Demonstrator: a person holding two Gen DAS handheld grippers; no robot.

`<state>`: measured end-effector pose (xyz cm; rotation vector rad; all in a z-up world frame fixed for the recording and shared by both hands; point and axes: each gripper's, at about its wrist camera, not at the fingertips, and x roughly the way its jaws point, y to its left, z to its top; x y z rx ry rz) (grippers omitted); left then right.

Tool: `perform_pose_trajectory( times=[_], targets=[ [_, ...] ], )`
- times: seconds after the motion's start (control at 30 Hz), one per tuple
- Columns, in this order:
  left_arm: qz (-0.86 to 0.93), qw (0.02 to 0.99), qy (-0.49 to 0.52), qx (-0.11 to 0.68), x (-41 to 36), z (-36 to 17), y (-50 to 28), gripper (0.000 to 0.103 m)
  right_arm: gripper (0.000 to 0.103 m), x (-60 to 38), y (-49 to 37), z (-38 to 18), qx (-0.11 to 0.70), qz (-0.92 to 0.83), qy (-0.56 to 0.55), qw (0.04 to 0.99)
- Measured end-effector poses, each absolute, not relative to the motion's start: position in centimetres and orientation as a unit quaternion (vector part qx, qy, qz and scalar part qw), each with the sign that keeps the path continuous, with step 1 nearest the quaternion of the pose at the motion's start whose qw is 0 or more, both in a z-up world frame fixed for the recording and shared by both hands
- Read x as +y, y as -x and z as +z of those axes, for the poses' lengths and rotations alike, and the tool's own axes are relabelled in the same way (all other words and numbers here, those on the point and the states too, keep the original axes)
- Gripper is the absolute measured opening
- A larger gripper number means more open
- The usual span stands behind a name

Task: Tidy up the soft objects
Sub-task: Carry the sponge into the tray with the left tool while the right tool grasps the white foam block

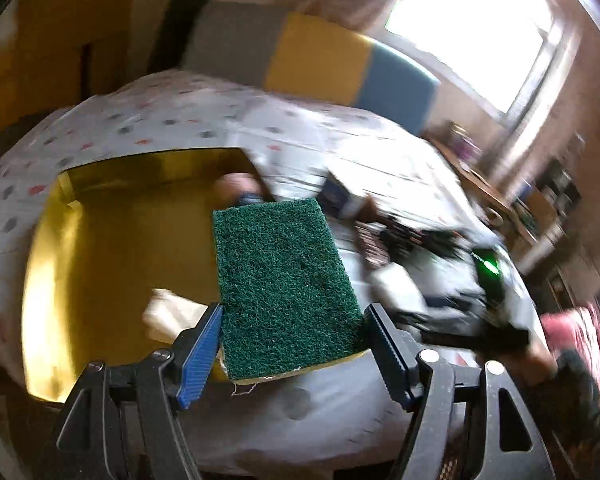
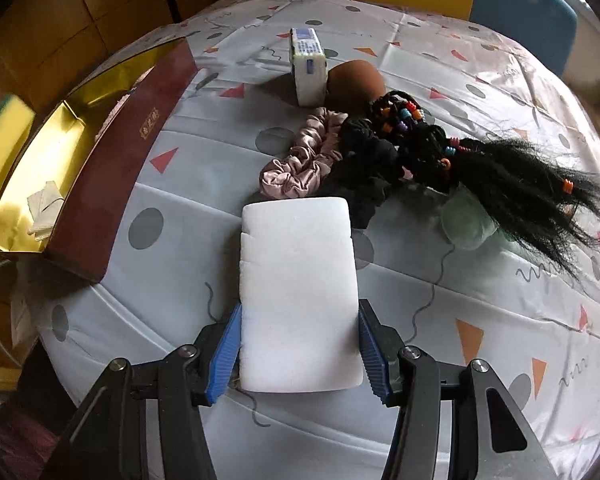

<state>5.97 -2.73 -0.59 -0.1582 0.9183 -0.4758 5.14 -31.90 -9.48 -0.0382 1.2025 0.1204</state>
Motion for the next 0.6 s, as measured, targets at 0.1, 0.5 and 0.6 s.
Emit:
perform_pose_trajectory(
  times=[0.1, 0.5, 0.6],
  targets=[
    [-0.193, 0.867, 0.095, 0.449, -0.9, -0.9, -8.4, 0.072, 0.055, -31.9, -5.1, -9.7, 0.565, 0.056, 0.024, 0.823],
    [-0.113, 0.851, 0.099, 0.503, 0.1, -4.3, -18.0, 0.072, 0.056, -31.7, -5.1, -9.7, 0.563, 0.058, 0.034, 0.824],
    [-0.109, 0.85, 0.083, 0.509, -0.8, -5.2, -19.5, 0.072, 0.056, -31.6, -5.1, -9.8, 0.563, 0.059, 0.036, 0.823]
  ],
)
